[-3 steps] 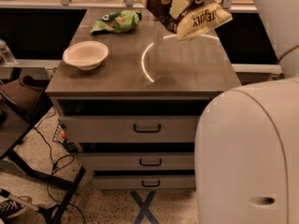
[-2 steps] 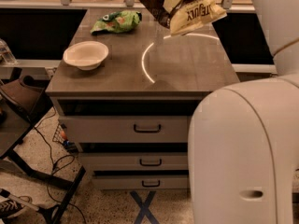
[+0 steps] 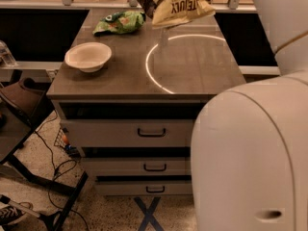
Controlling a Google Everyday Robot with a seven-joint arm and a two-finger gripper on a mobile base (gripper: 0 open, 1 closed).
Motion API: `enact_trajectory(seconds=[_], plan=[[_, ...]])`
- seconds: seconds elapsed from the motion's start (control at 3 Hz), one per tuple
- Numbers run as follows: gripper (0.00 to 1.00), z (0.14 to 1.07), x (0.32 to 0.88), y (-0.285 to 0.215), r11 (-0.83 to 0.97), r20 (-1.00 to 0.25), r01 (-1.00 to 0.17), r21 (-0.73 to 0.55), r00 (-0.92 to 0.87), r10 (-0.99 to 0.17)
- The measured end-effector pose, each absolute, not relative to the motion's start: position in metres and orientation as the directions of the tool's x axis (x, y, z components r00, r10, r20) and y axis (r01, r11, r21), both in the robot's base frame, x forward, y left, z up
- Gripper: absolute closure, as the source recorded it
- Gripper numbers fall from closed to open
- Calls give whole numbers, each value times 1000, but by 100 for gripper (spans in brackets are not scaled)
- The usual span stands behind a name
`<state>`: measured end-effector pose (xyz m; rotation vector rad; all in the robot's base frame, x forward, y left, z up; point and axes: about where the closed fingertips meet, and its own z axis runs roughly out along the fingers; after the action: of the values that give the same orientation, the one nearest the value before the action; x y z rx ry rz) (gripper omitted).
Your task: Place brown chip bag into paper bowl
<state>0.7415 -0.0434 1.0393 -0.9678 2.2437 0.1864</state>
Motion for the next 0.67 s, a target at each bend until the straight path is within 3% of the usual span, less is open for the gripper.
enact_trajectory(seconds=[0.67], plan=[[100,1032,728,7,763,-744,-644,-49,-487,-459]])
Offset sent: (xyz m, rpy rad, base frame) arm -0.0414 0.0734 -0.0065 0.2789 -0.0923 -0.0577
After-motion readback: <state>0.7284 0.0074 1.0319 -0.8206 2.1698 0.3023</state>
